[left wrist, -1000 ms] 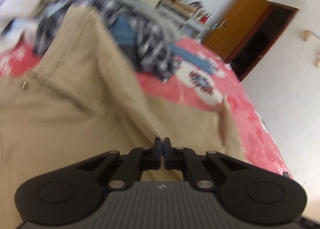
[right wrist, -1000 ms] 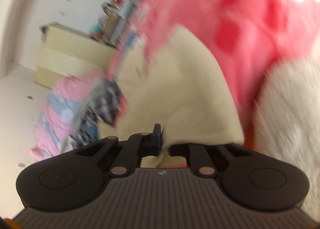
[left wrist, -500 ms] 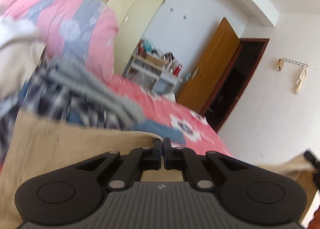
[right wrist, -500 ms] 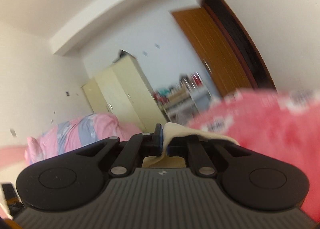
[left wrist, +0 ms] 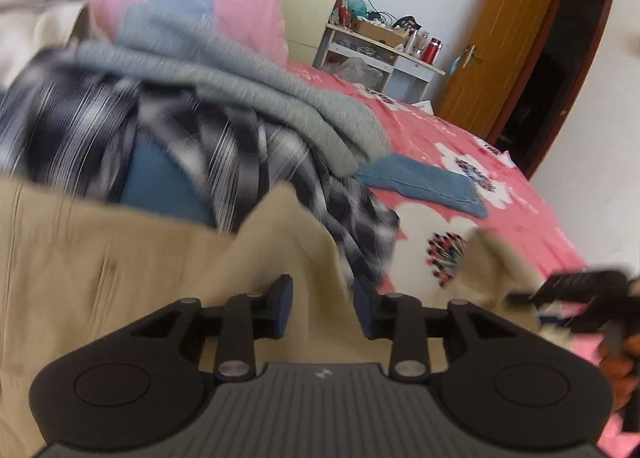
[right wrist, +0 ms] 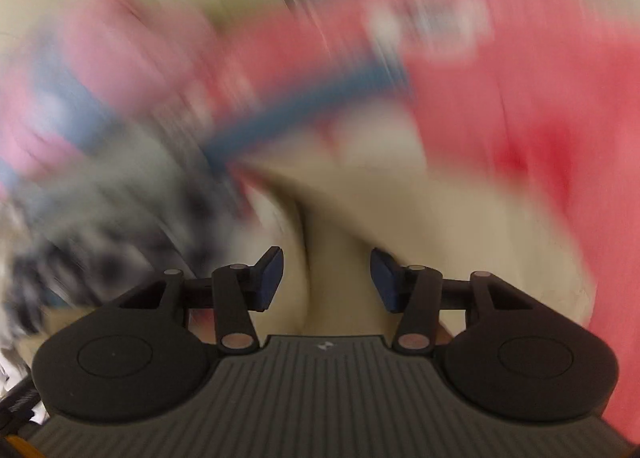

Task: Fold clothes

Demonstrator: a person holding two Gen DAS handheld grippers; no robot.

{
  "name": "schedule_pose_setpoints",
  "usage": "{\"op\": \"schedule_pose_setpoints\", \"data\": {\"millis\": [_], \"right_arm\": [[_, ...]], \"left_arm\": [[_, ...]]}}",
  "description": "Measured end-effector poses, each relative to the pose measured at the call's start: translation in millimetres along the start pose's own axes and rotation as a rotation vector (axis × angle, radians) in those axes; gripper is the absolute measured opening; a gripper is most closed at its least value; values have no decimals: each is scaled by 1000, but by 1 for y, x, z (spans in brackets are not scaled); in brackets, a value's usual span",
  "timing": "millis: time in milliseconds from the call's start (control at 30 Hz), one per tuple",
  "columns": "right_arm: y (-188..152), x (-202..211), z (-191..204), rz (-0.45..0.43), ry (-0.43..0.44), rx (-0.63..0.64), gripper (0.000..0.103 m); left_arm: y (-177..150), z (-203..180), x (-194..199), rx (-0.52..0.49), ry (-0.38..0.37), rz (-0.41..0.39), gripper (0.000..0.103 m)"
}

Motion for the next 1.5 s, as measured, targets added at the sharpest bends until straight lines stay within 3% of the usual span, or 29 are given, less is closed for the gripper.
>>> {"op": "schedule_pose_setpoints", "data": {"millis": [100, 133, 300, 500, 633, 767, 833, 967, 1067, 1100, 1133, 1200, 1300, 1433, 1500], "right_arm": [[-29, 16, -28, 0, 88, -49, 49], [-45, 32, -37, -14, 109, -59, 54], [-107, 102, -87, -79, 195, -92, 67], [-202, 149, -135, 27, 289, -192, 68], [-261, 165, -143, 63, 311, -244, 68], [-301, 171, -141, 52, 304, -270, 68], [-311, 174, -140, 26, 298, -275, 68], [-312, 179, -131, -20, 264, -273, 67], [-313, 174, -121, -27, 277, -275, 61], [-314, 171, -117, -31, 268, -267, 49], [-316, 168, -113, -37, 254, -259, 30], [-316, 168, -102, -60, 279, -249, 17], [-308, 180, -73, -111, 400, -224, 17], [-291, 182, -15, -143, 484, -115, 17], [-286, 169, 11, -114, 523, -73, 20]], "left_arm": [[-1, 4, 48, -16, -33, -25, 51], [0, 7, 71, -29, -31, -42, 56], [5, 37, 197, -30, 38, -155, 68], [-39, 94, 308, 96, 148, -100, 72], [-98, 121, 335, 211, 165, -36, 72], [-148, 137, 330, 325, 137, 9, 71], [-162, 138, 322, 334, 167, 19, 70], [-169, 124, 319, 244, 221, -26, 69], [-162, 104, 327, 115, 249, -88, 69], [-158, 96, 326, 68, 241, -101, 70], [-155, 84, 325, 21, 215, -104, 71], [-152, 59, 318, -58, 129, -80, 72], [-156, 19, 294, -151, -24, -15, 73], [-169, -42, 246, -242, -279, 109, 78], [-177, -65, 219, -258, -339, 167, 79]]}}
Point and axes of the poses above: each gripper's, at about its wrist camera, not at the fingertips, and x roughly against the way its jaws point, z to its left, y to its top, the point moved 6 cm from there along -x, roughly the way its jaws point, and after that the axes turned 15 degrees about -y, right-handed, at the moved point
